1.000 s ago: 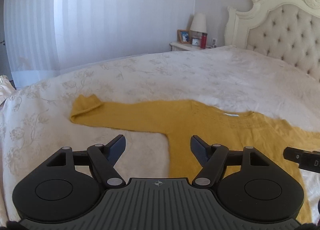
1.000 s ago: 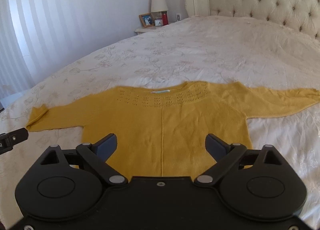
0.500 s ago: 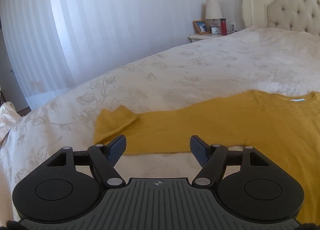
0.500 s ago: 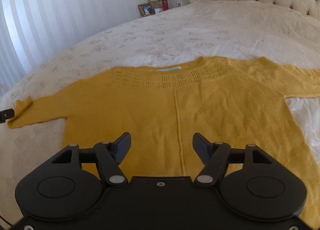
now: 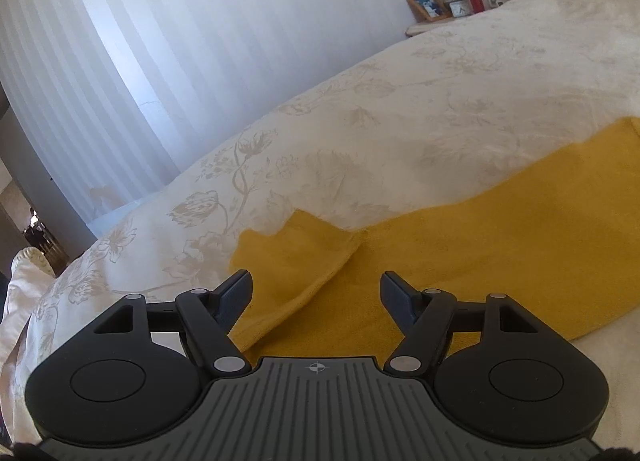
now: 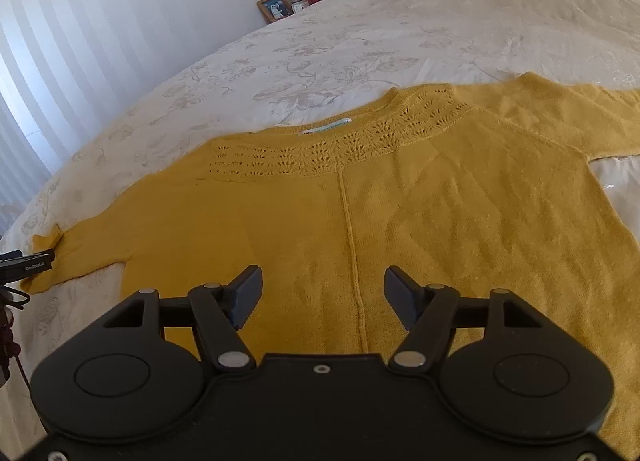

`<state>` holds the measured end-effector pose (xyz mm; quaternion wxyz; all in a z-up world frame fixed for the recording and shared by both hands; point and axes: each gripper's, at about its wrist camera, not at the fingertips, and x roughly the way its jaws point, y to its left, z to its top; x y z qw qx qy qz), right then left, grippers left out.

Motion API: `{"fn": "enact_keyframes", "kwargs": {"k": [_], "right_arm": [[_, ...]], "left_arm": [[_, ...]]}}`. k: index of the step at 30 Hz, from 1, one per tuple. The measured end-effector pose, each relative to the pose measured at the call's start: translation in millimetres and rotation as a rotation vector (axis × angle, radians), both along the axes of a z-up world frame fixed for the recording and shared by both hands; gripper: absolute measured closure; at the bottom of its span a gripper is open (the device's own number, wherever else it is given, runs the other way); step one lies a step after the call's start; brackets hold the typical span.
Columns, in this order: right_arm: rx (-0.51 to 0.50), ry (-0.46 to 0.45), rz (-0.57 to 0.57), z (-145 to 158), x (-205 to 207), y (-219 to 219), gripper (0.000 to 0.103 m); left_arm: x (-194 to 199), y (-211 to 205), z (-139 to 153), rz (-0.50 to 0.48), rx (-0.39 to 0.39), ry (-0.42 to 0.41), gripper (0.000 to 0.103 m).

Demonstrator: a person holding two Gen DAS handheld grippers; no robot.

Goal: Fold small clothes
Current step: 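Move the left tool to the sleeve cuff and close on it, then fold the held sleeve across the sweater body with the left tool, release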

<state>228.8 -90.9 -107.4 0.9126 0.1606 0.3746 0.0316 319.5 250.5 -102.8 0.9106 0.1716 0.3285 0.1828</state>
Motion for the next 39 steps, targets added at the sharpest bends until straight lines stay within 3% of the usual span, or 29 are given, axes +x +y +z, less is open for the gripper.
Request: {"fn": "enact_keyframes", "kwargs": {"k": [6, 8, 9, 10, 11, 16, 20, 22, 25, 28, 34, 39], "right_arm": [[-0.010, 0.009, 0.039, -1.9, 2.4, 8.8, 0.032], [-0.016, 0.004, 0.051, -1.2, 1.7, 11.7, 0.032], [-0.013, 0.003, 0.057, -1.3, 1.6, 12.3, 0.032], [-0.010, 0.004, 0.058, -1.9, 1.9, 12.3, 0.032], [-0.007, 0.006, 0.056, -2.5, 2.2, 11.9, 0.032], [0.023, 0.020, 0.036, -5.0, 4.3, 6.5, 0.032], [0.030, 0.021, 0.038, -4.5, 4.1, 6.0, 0.032], [0.024, 0.018, 0.039, -3.8, 3.5, 6.4, 0.032], [0.026, 0.014, 0.031, -2.8, 1.9, 4.3, 0.032], [0.036, 0.018, 0.006, -3.5, 2.1, -1.7, 0.032], [0.045, 0.025, -0.074, -3.3, 0.7, -20.3, 0.032], [0.058, 0.022, -0.186, -1.8, -2.4, -45.3, 0.032]], "left_arm": [[22.1, 4.9, -12.8, 0.016, 0.071, 0.032, 0.034], [29.8, 9.5, -14.7, 0.028, 0.069, 0.061, 0.043], [34.8, 12.7, -15.6, 0.033, 0.053, 0.083, 0.062], [39.0, 16.6, -15.1, 0.040, 0.021, 0.105, 0.091], [42.3, 20.9, -13.4, 0.062, -0.021, 0.120, 0.098], [33.6, 24.7, 21.3, 0.081, -0.197, 0.005, 0.099], [23.8, 0.7, 61.2, -0.002, -0.320, -0.059, 0.099], [20.3, -19.2, 80.4, -0.059, -0.344, -0.086, 0.099], [20.0, -60.7, 108.0, -0.166, -0.383, -0.132, 0.099], [20.5, -97.8, 127.9, -0.239, -0.481, -0.167, 0.099], [36.2, -175.3, 135.6, -0.368, -0.603, -0.182, 0.099], [47.7, -231.6, 113.7, -0.428, -0.711, -0.150, 0.099]]}}
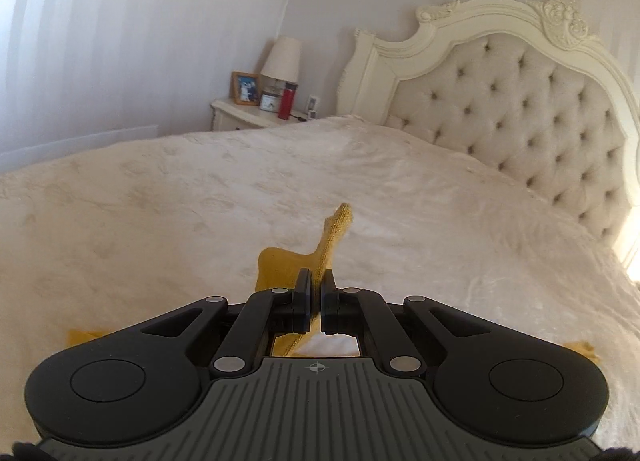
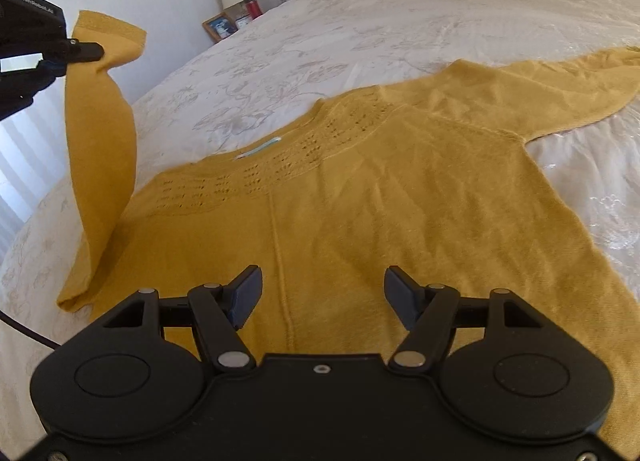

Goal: Fold small clothes
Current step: 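Fold the held sleeve across the sweater body with the left tool, release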

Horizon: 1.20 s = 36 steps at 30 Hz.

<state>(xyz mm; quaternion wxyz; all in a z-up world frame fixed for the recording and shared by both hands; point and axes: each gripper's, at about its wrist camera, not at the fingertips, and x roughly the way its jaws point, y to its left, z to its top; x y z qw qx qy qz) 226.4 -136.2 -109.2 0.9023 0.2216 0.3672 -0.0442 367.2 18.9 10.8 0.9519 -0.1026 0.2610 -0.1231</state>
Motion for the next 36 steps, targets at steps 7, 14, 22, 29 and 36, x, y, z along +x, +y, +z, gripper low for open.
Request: {"fn": "enact_keyframes", "kwargs": {"k": [7, 14, 22, 29, 36], "right_arm": [[0.030, 0.012, -0.129, -2.9, -5.2, -27.5, 0.032], [0.023, 0.027, -0.150, -5.4, -4.7, -30.3, 0.032], [0.028, 0.018, -0.147, -6.2, -6.0, -30.6, 0.032], [0.005, -0.017, -0.095, -3.4, -6.0, -17.0, 0.032], [-0.015, -0.056, -0.025, -5.5, -4.1, -0.1, 0.032]], "left_arm": [[6.5, -70.8, -33.9, -0.105, 0.001, 0.038, 0.099], [1.3, -97.7, -38.0, -0.178, 0.073, 0.012, 0.096], [-42.7, -50.3, -42.2, -0.104, 0.172, -0.016, 0.072], [-95.2, 43.0, -92.1, 0.166, 0.275, 0.114, 0.072], [-116.7, 100.4, -129.1, 0.253, 0.173, 0.221, 0.071]]}}
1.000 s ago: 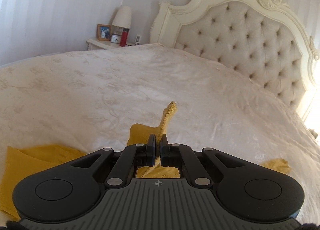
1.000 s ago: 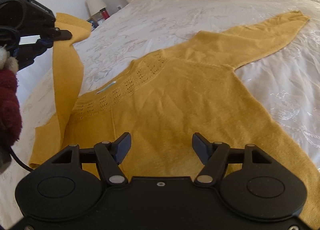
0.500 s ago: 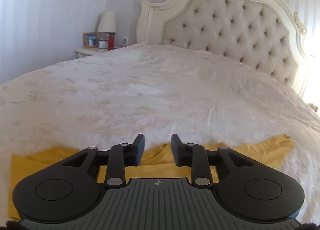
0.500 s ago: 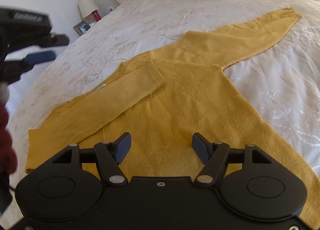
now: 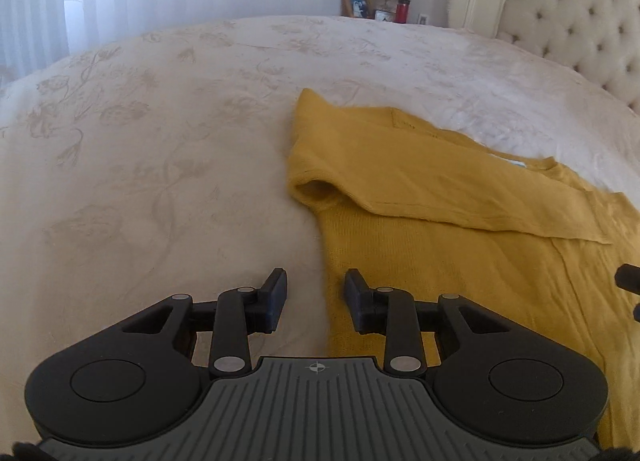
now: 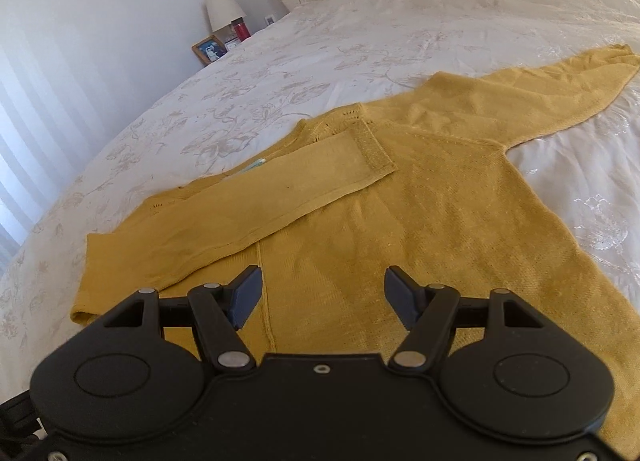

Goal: Fold small clothes
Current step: 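Fold the held sleeve across the sweater body with the left tool, release, then close the right tool on the other sleeve cuff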

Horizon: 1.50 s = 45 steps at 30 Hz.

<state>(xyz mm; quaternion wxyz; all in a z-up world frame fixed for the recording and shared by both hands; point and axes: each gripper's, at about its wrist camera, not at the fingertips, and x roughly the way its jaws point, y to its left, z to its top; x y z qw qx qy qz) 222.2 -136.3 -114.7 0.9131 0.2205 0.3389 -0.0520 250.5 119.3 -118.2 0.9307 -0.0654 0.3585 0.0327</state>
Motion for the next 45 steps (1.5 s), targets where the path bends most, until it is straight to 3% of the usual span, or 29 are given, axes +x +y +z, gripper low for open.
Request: {"fn": "enact_keyframes", "kwargs": {"k": [6, 11, 14, 17, 23, 30, 32, 35, 36, 37, 39, 45], "right_arm": [[-0.012, -0.038, 0.061, -5.4, 2.8, 12.3, 0.032], [-0.009, -0.053, 0.082, -4.2, 6.6, 11.9, 0.032], [-0.016, -0.068, 0.079, 1.9, 10.7, 5.0, 0.031], [-0.047, -0.070, 0.099, 8.4, 26.6, -7.4, 0.027], [-0.076, 0.034, 0.114, 1.2, 84.2, -42.8, 0.026], [-0.027, 0.125, 0.090, -20.8, 110.2, -66.1, 0.027], [0.006, 0.127, 0.078, -22.7, 110.7, -70.2, 0.031], [0.048, 0.135, 0.069, -21.2, 113.1, -75.0, 0.055], [0.066, 0.136, 0.077, -20.2, 113.8, -76.1, 0.072], [0.083, 0.132, 0.089, -18.5, 114.5, -76.8, 0.080], [0.066, 0.106, 0.104, -10.7, 113.7, -75.3, 0.081], [-0.122, 0.084, 0.110, 12.8, 116.4, -75.8, 0.085]], "left_arm": [[0.7, 4.8, -11.4, -0.062, 0.018, -0.043, 0.057], [-7.8, 6.3, -25.5, -0.054, -0.024, -0.098, 0.052], [-8.7, -0.6, -30.6, -0.077, 0.016, -0.119, 0.043], [-10.3, -4.5, -31.7, -0.076, 0.040, -0.127, 0.041], [-9.7, -3.9, -33.8, -0.071, 0.027, -0.131, 0.039], [-9.7, -4.3, -35.5, -0.063, 0.024, -0.136, 0.039], [-10.1, -2.6, -36.1, -0.062, 0.016, -0.137, 0.039], [-10.1, -2.6, -36.2, -0.062, 0.016, -0.138, 0.039], [-10.0, -2.2, -36.0, -0.062, 0.015, -0.138, 0.038], [-10.0, -1.9, -35.8, -0.062, 0.014, -0.138, 0.038], [-10.4, -1.6, -36.1, -0.062, 0.012, -0.139, 0.038], [-10.5, -1.6, -36.1, -0.062, 0.012, -0.139, 0.038]]}}
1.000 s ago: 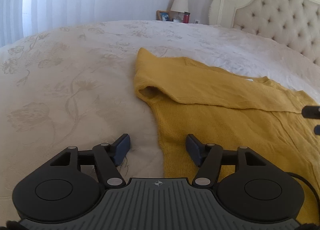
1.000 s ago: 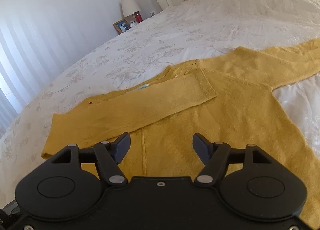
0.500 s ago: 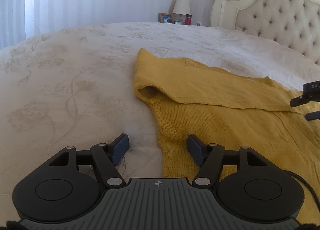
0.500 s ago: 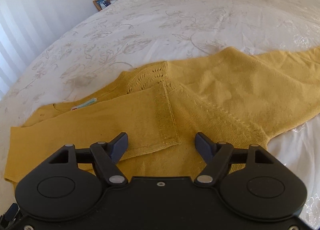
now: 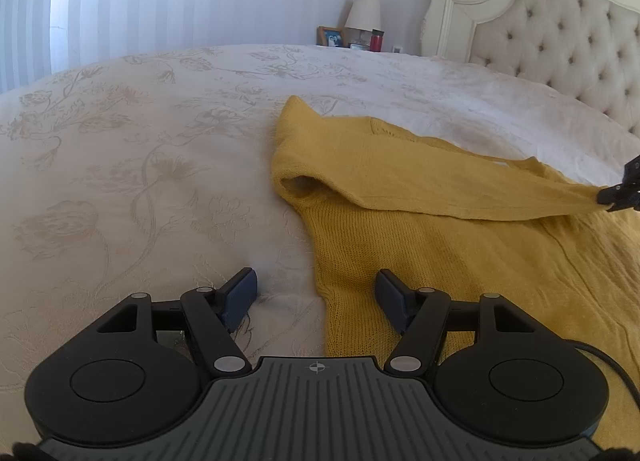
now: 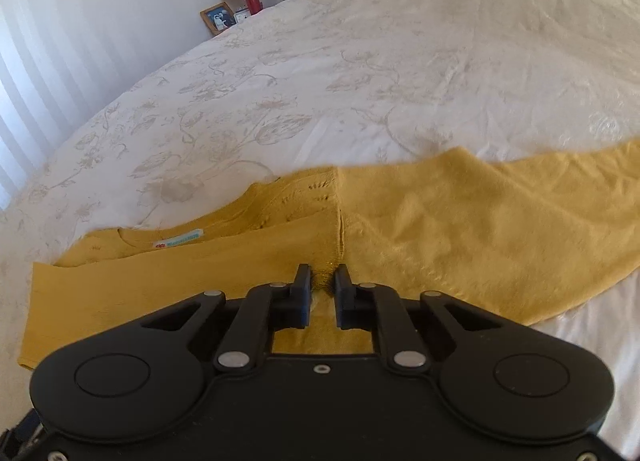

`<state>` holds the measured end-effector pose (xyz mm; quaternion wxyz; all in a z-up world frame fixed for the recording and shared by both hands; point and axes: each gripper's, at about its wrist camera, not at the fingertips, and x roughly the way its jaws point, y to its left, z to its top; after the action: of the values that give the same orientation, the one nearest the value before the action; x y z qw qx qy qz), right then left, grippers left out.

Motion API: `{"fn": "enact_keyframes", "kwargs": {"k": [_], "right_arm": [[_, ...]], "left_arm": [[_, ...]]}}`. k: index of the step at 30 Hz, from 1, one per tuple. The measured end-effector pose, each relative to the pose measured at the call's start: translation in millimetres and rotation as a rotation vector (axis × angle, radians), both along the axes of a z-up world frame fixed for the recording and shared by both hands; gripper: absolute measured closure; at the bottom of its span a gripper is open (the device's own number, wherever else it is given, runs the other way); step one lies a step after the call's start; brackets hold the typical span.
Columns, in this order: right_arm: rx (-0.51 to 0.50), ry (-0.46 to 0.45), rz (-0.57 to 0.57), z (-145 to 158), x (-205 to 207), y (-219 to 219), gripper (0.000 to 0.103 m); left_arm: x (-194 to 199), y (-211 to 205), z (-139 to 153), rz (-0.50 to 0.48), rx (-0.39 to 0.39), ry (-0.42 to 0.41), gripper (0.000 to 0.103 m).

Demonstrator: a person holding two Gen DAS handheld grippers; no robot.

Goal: Fold small clothes
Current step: 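Close the right tool on the other sleeve cuff, then lift the held sleeve with the right tool and carry it over the body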

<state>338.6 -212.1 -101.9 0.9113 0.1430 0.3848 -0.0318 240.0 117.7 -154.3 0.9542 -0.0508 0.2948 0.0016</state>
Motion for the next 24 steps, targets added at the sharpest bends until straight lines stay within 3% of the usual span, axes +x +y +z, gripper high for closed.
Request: {"fn": "enact_keyframes", "kwargs": {"k": [2, 10, 12, 16, 24], "right_arm": [[-0.052, 0.001, -0.021, 1.6, 3.0, -4.9, 0.085], [-0.105, 0.072, -0.017, -19.7, 15.2, -12.6, 0.083], [-0.058, 0.048, -0.025, -21.6, 8.9, -19.1, 0.073], [0.056, -0.018, -0.088, -16.5, -15.6, -49.0, 0.044], [0.046, -0.013, -0.259, -8.6, -65.5, -147.6, 0.042]], "left_arm": [[0.0, 0.0, 0.0, 0.000, -0.001, 0.000, 0.038], [-0.3, 0.6, -0.2, 0.000, -0.003, -0.001, 0.038], [-0.3, 0.9, -0.2, 0.000, -0.004, -0.001, 0.038], [-0.1, 0.8, -0.2, 0.000, -0.004, -0.001, 0.038], [0.3, -0.7, 1.1, -0.005, 0.011, 0.006, 0.038]]}}
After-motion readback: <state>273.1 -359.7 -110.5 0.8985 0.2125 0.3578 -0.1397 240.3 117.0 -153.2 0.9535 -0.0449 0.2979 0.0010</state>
